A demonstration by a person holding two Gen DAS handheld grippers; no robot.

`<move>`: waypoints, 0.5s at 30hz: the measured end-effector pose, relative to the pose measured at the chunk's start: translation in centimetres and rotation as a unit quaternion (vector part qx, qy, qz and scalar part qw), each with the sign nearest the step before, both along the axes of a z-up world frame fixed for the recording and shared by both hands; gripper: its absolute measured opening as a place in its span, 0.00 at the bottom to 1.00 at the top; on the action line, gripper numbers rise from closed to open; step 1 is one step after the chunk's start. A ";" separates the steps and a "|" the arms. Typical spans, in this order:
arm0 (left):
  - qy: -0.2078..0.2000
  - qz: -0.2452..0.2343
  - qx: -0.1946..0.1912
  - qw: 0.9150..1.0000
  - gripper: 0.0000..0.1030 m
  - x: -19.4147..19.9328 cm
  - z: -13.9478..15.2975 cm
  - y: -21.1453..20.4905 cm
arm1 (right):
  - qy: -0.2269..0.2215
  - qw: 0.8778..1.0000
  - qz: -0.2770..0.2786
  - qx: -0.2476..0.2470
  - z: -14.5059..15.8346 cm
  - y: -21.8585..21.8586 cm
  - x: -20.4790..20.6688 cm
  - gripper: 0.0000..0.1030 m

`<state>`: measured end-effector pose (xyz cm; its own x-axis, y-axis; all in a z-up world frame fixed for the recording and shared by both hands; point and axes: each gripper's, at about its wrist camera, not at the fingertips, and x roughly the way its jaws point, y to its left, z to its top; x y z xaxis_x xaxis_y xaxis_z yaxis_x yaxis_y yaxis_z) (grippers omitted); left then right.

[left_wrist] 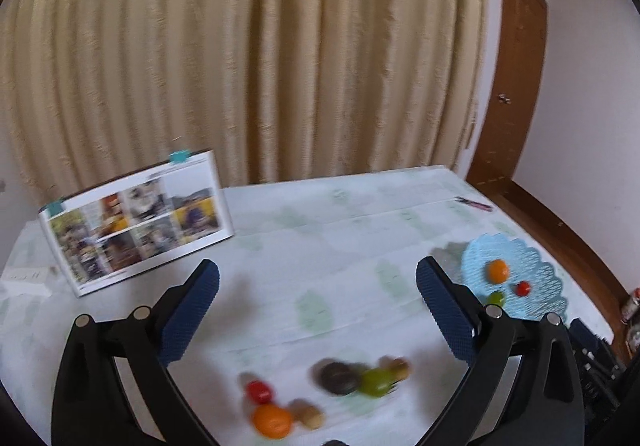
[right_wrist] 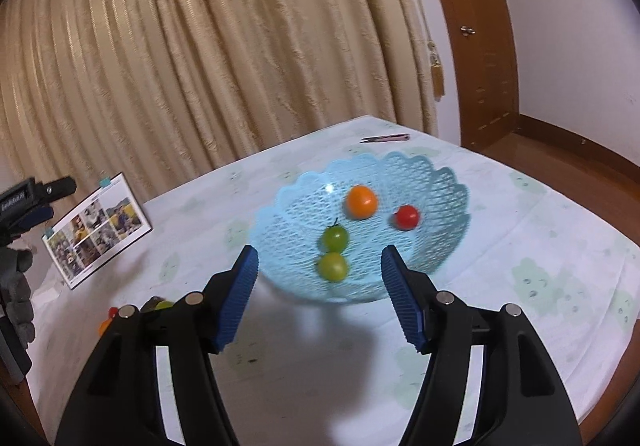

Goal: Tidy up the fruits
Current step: 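Withdraw both tools from the basket back toward the remaining fruit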

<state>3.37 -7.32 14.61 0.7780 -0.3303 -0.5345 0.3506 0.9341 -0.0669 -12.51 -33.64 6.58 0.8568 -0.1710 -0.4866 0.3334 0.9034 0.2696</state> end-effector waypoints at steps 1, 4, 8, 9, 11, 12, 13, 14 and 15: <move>0.006 0.008 0.001 1.000 0.95 0.0 -0.4 1.1 | 0.001 1.000 0.004 0.001 0.0 0.4 0.1 0.65; 0.019 0.023 0.005 1.000 0.95 0.0 -1.7 3.1 | 0.003 1.000 0.014 0.001 -0.1 1.4 0.2 0.65; 0.047 0.044 0.008 0.998 0.95 0.1 -4.1 5.5 | 0.011 0.999 0.032 0.001 -0.3 2.9 0.7 0.65; 0.056 0.049 0.007 0.997 0.95 0.1 -4.8 6.0 | 0.012 0.999 0.035 0.000 -0.4 3.2 0.7 0.65; 0.074 0.053 0.005 0.996 0.95 0.0 -6.0 6.6 | 0.016 0.999 0.043 -0.002 -0.5 4.0 0.9 0.65; 0.086 0.052 0.004 0.995 0.95 -0.1 -6.7 6.7 | 0.018 0.999 0.047 -0.003 -0.6 4.3 0.9 0.65; 0.090 0.051 0.006 0.995 0.95 -0.3 -7.0 6.8 | 0.020 0.999 0.049 -0.004 -0.7 4.5 1.0 0.65; 0.097 0.050 0.008 0.994 0.95 -0.5 -7.7 6.9 | 0.023 0.998 0.053 -0.004 -0.8 4.8 1.1 0.65; 0.101 0.050 0.011 0.994 0.95 -0.8 -8.3 6.9 | 0.024 0.998 0.056 -0.004 -0.9 5.1 1.2 0.65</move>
